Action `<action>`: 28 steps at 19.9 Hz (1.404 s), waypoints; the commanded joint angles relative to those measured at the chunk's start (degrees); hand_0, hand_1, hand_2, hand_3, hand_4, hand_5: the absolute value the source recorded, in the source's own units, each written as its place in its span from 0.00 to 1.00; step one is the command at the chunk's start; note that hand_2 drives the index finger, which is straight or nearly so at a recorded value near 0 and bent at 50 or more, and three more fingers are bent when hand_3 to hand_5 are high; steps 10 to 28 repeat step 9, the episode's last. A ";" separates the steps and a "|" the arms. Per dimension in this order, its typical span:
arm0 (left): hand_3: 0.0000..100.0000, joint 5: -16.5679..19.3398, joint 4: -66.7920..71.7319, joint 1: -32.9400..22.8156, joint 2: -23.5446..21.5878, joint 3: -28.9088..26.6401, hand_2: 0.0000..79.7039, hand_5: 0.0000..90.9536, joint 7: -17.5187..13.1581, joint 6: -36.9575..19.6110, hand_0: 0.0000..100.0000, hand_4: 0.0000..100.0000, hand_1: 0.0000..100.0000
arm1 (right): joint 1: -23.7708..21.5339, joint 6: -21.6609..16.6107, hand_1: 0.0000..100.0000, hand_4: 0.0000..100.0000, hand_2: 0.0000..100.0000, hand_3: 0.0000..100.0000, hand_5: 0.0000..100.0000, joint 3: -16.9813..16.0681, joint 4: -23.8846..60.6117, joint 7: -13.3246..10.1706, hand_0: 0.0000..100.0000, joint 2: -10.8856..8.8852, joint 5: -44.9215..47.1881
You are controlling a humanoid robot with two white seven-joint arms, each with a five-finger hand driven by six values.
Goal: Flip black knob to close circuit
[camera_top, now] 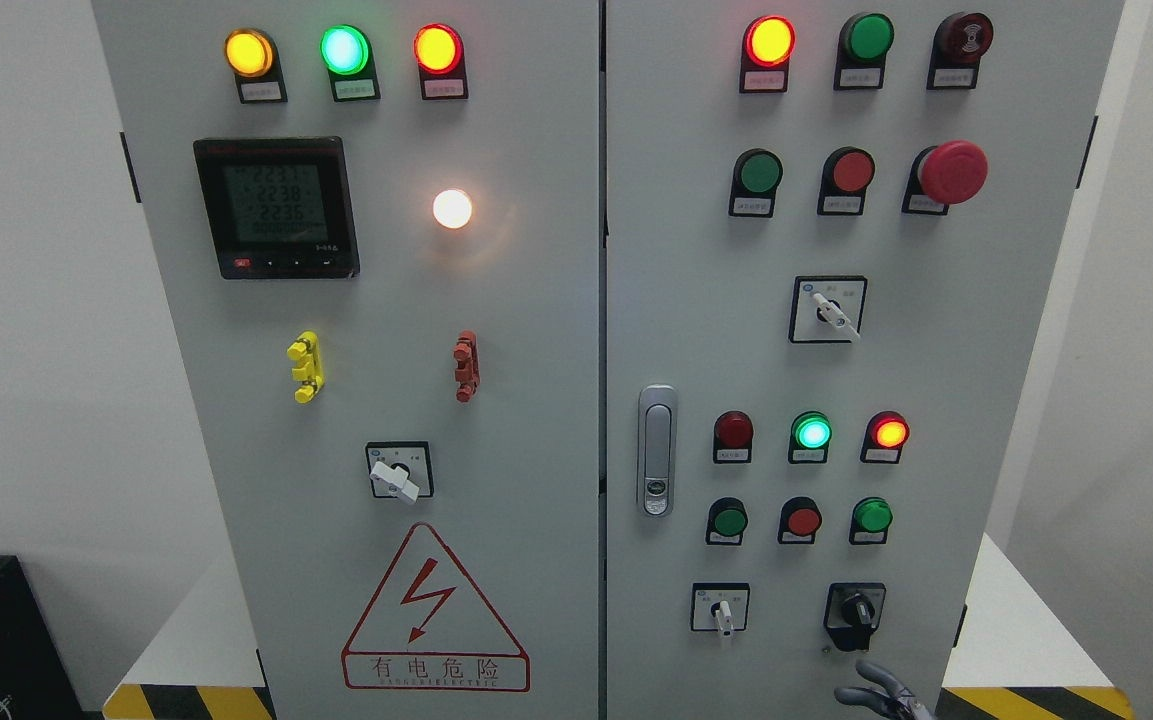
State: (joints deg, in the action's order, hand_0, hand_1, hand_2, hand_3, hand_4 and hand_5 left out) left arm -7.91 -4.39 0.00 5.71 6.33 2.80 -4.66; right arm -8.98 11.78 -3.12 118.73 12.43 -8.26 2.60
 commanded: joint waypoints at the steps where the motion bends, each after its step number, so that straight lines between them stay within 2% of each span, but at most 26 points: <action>1: 0.00 0.00 0.00 -1.14 0.00 0.00 0.00 0.00 0.01 0.01 0.12 0.00 0.56 | -1.48 -0.36 0.02 0.00 0.00 0.00 0.00 -4.17 0.19 0.66 0.00 2.37 4.69; 8: 0.00 0.00 0.00 -1.14 0.00 0.00 0.00 0.00 0.01 0.01 0.12 0.00 0.56 | -1.66 -0.36 0.01 0.00 0.00 0.00 0.00 -4.35 -0.08 0.66 0.00 3.43 6.72; 28: 0.00 0.00 0.00 -1.14 0.00 0.00 0.00 0.00 0.01 0.01 0.12 0.00 0.56 | -1.74 -0.36 0.01 0.00 0.00 0.00 0.00 -4.35 -0.08 0.58 0.00 3.43 6.72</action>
